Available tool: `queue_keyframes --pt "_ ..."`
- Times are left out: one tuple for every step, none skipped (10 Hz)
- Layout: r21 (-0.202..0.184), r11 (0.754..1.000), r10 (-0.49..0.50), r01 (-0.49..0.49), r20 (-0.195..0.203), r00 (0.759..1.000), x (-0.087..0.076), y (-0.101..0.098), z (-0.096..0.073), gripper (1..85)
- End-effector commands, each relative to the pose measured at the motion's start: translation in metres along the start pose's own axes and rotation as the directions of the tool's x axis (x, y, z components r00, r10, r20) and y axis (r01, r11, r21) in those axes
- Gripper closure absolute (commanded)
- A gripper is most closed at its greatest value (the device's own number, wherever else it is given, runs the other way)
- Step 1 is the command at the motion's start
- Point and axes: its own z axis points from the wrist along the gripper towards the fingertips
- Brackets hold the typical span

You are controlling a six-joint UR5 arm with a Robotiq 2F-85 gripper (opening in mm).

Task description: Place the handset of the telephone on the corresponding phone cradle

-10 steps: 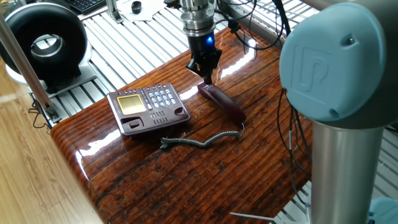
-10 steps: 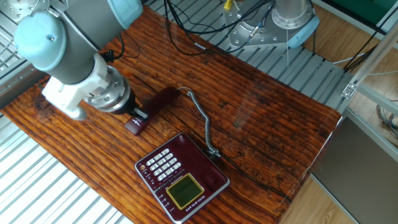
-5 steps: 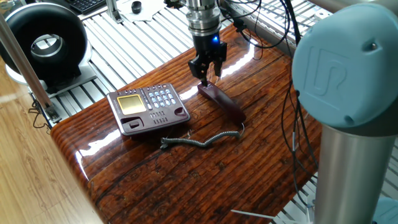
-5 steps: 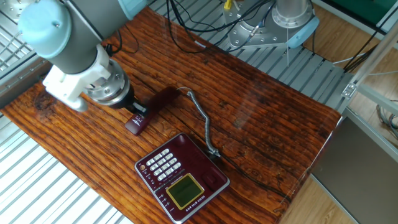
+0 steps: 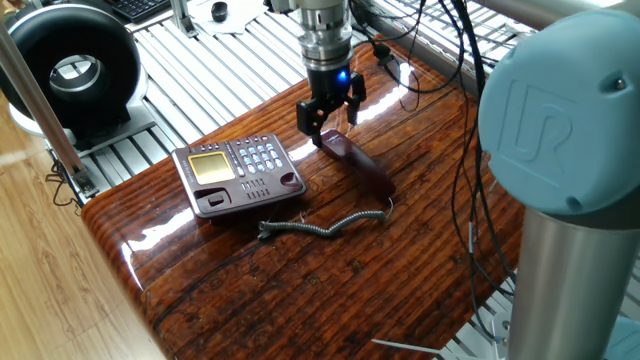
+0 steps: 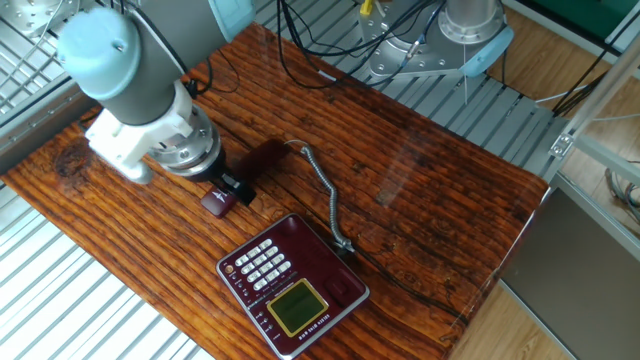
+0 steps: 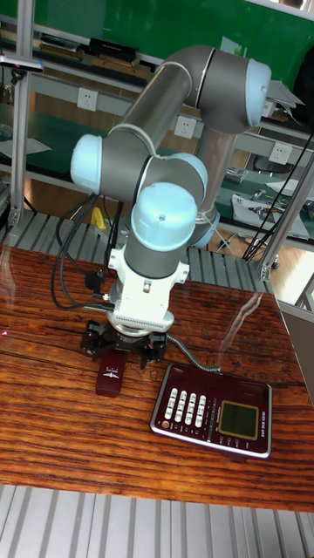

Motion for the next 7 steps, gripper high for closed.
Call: queue_keyframes --pt "0.005 1.0 0.019 -0.019 0.0 1.0 0.004 -0.016 0.013 0.7" --pt "-0.001 1.0 0.023 -0.023 -0.006 1.0 0.005 -0.015 0.015 0.7" --pt "-0.006 1.0 0.027 -0.027 -0.003 1.0 0.003 -0.012 0.016 0.7" --pt "-0.019 0.999 0.029 -0.029 0.001 1.0 -0.001 -0.007 0.018 0.7" --pt "-0.019 0.999 0.029 -0.029 0.001 1.0 -0.004 -0.004 0.02 0.7" --pt "-0.019 0.999 0.029 -0.029 0.002 1.0 -0.005 -0.004 0.021 1.7" --pt "-0.027 0.999 0.042 -0.042 -0.003 0.999 -0.005 -0.002 0.02 3.3"
